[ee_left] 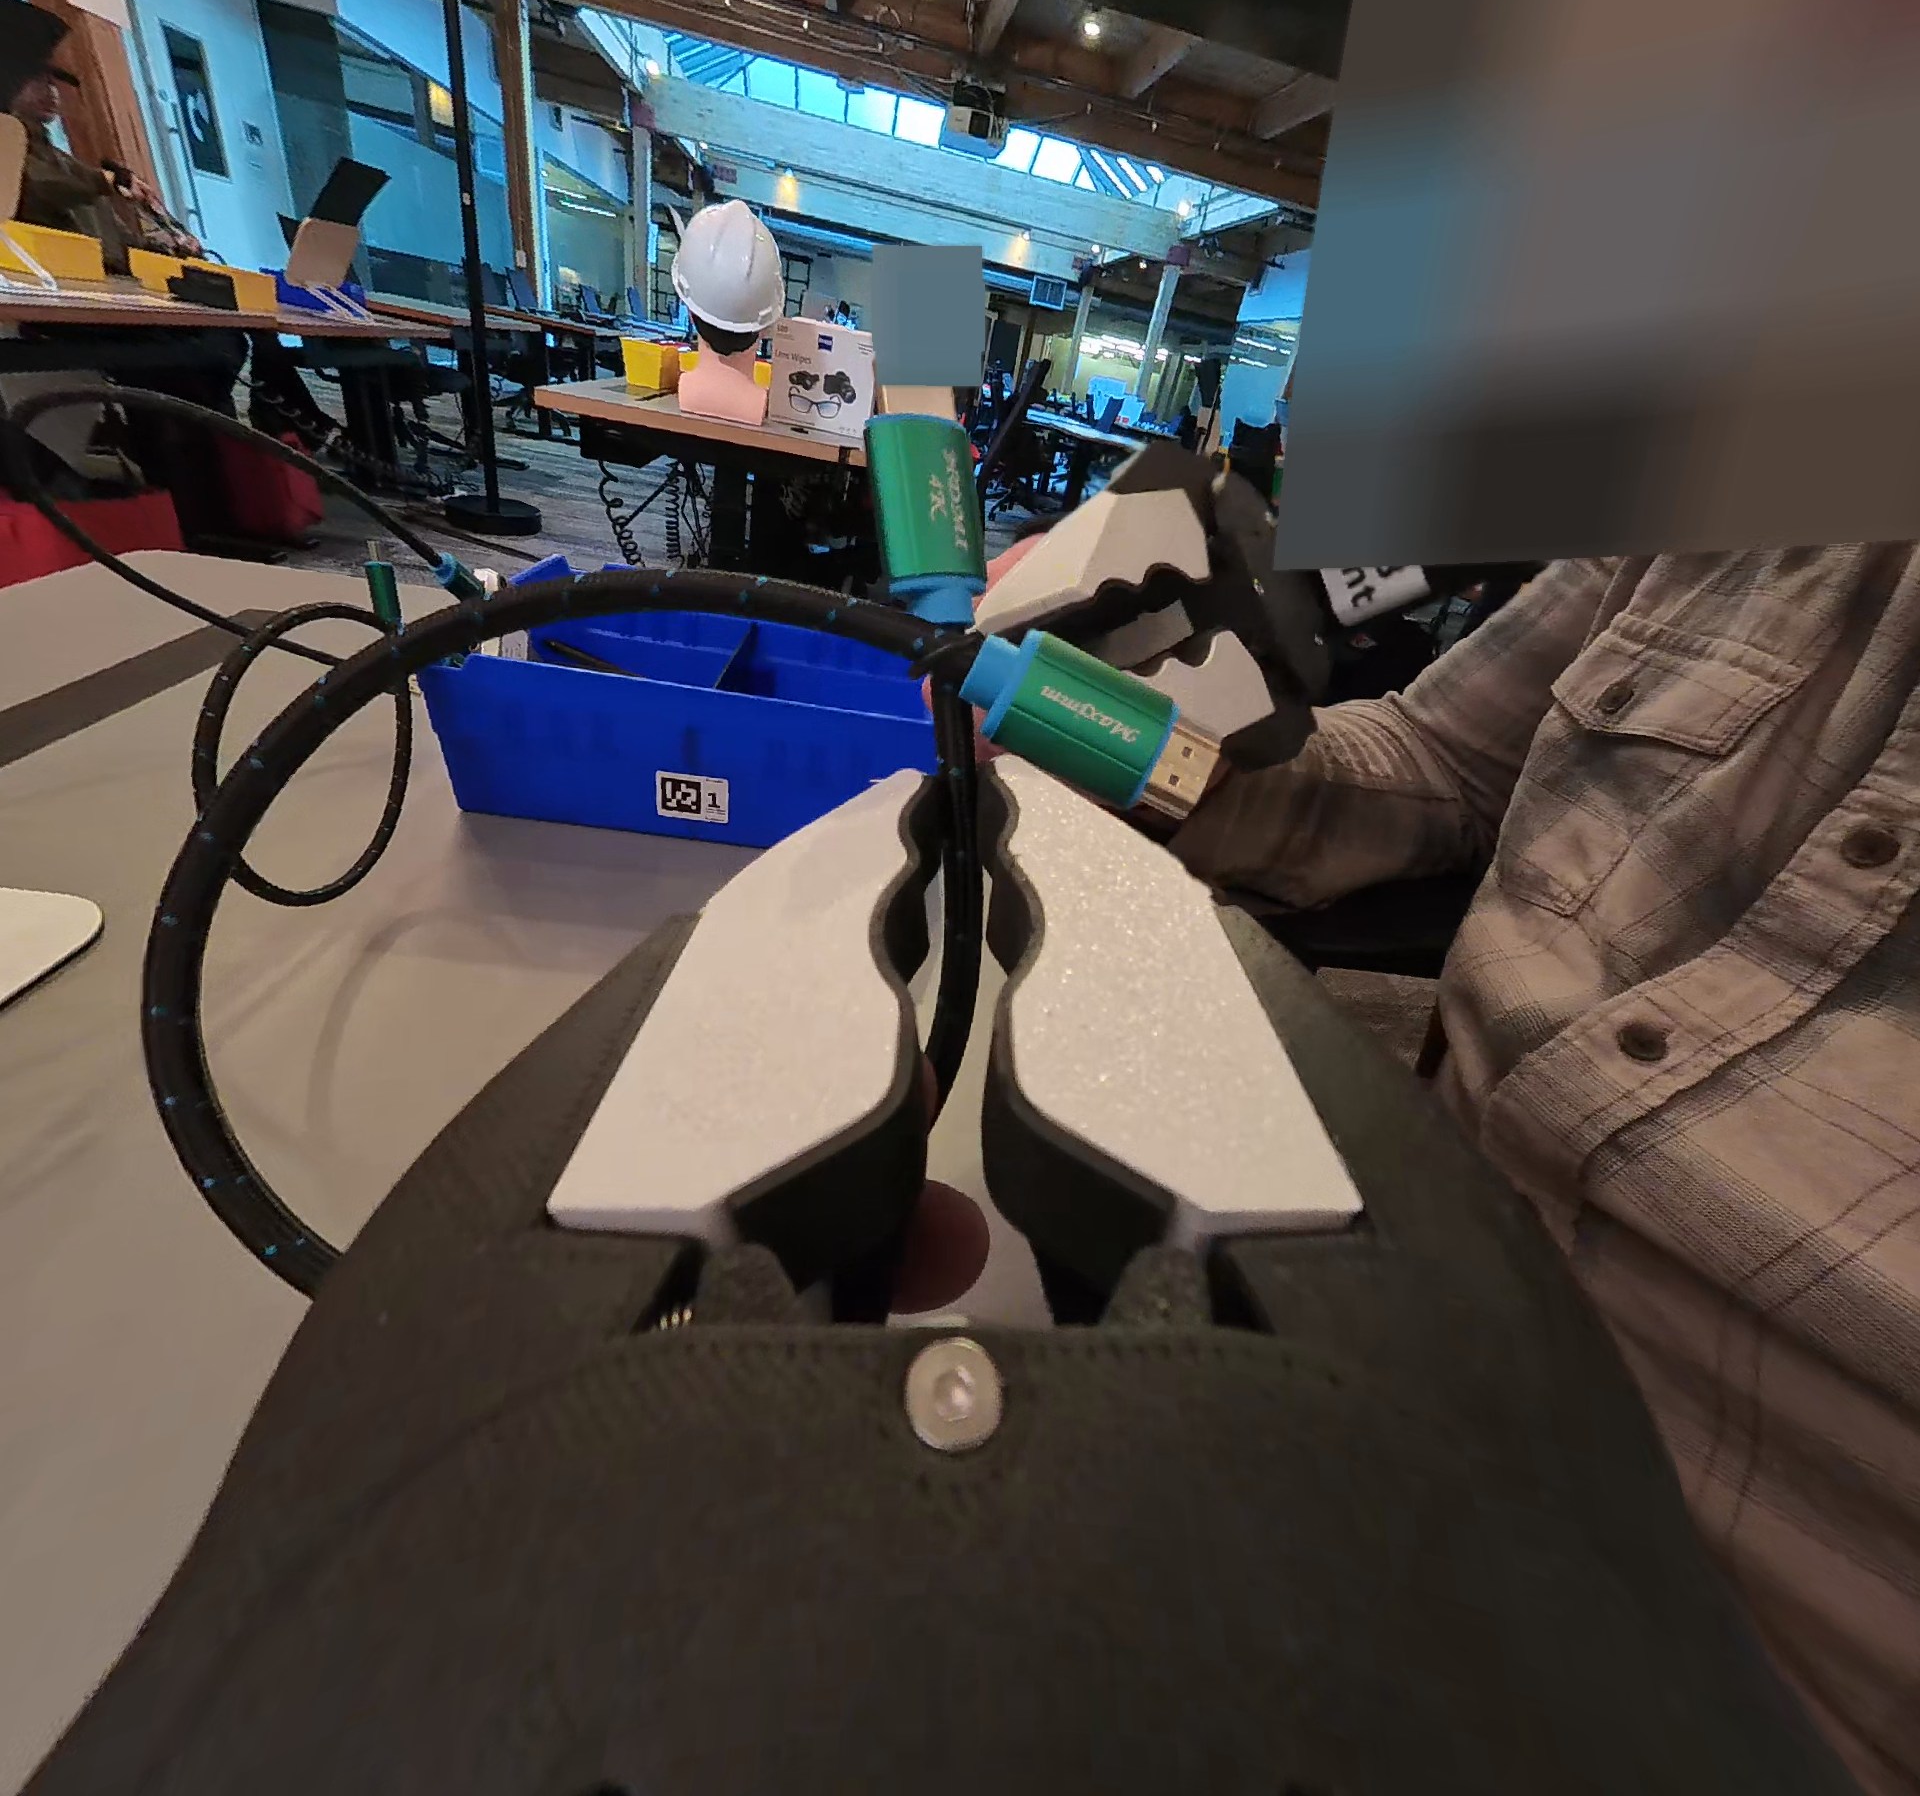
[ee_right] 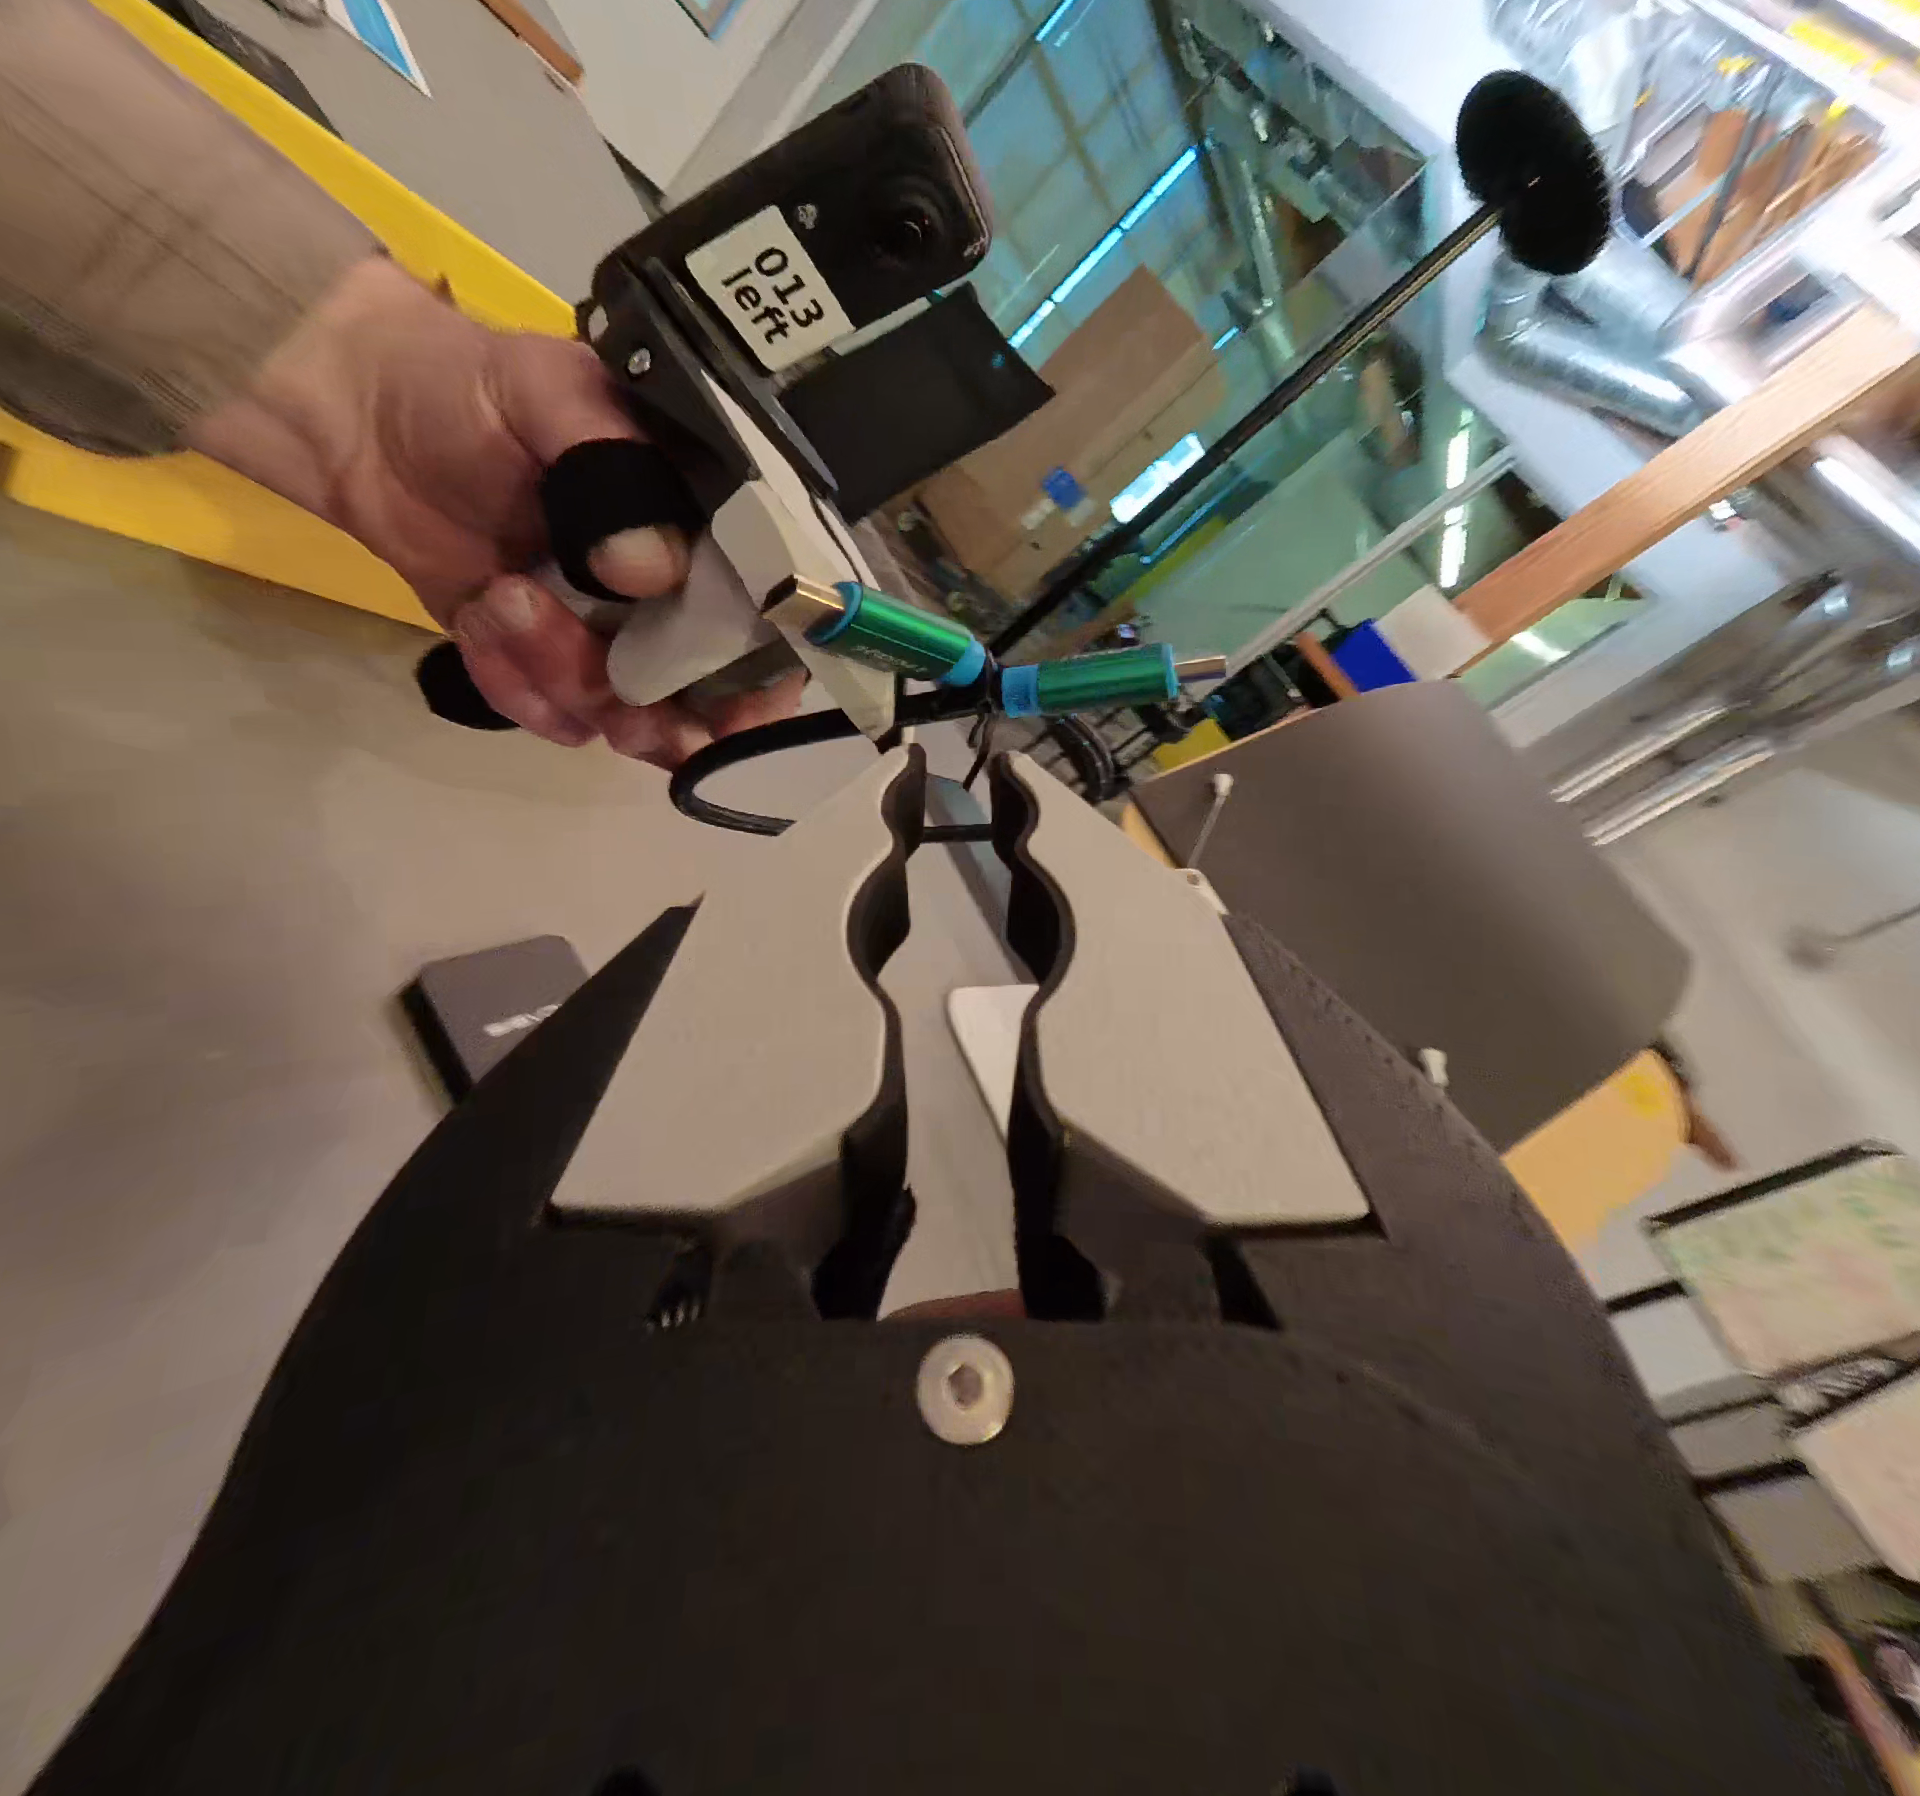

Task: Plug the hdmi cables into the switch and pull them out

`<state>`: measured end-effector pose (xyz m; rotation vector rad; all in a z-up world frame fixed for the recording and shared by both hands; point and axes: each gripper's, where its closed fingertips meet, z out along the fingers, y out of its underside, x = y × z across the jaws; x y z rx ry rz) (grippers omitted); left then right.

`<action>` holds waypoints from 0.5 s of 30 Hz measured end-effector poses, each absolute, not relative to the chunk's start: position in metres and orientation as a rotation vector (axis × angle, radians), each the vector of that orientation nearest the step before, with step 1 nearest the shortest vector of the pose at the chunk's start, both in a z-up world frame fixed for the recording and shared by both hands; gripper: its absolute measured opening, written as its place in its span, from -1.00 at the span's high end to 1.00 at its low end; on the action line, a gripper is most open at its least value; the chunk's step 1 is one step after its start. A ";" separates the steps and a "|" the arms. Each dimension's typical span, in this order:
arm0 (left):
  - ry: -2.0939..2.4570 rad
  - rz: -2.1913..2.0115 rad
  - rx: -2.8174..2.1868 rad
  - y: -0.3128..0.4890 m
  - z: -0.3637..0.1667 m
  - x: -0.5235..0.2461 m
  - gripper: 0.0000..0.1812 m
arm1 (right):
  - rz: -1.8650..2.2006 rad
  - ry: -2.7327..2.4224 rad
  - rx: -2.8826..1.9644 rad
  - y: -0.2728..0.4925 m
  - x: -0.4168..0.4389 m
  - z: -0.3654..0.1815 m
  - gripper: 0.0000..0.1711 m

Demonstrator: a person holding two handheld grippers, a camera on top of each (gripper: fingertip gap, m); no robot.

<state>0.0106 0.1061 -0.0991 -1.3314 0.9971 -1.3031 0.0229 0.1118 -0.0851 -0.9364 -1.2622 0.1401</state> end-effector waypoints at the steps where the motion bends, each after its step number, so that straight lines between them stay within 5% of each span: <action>1: 0.994 -1.308 -1.330 0.106 -0.099 0.010 0.94 | 0.093 -1.259 -0.920 0.113 0.024 -0.084 0.89; 15: 0.986 -1.313 -1.319 0.105 -0.097 0.013 0.94 | 0.241 -1.209 -0.986 0.114 0.025 -0.080 1.00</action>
